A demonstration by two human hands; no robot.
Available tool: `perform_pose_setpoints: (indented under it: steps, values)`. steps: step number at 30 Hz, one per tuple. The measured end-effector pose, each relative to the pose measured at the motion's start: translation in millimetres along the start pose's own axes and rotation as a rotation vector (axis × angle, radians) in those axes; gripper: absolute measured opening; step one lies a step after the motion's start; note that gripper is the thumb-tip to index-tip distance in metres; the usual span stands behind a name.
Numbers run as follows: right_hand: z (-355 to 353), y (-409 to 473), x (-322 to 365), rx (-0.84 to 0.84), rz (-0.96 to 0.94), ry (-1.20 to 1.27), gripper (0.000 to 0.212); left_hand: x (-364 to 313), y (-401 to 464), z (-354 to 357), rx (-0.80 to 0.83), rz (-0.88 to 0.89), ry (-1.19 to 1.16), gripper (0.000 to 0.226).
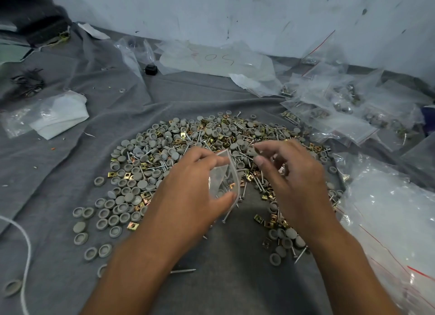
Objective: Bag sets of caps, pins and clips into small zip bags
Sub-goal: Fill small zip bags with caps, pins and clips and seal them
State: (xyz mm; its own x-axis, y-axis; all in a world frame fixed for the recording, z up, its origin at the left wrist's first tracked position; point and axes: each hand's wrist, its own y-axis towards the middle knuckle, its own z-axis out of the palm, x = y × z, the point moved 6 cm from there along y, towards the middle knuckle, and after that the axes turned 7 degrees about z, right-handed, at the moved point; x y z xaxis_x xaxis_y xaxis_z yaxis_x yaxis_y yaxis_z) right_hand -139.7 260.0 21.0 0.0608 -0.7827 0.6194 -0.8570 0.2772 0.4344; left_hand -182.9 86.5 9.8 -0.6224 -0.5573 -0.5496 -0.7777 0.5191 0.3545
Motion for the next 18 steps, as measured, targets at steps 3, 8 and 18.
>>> perform_pose_setpoints:
  steps: [3,8,18]
  values:
    - [-4,-4,28,-0.024,-0.222,0.076,0.021,0,0,1,0.01,-0.004,0.0,0.058]
    - [0,-8,36,-0.017,-0.244,0.099,0.017,-1,1,0,0.014,-0.01,-0.01,0.056]
    - [31,-2,-23,0.302,0.286,-0.053,0.002,3,3,-17,-0.078,-0.057,-0.034,0.066]
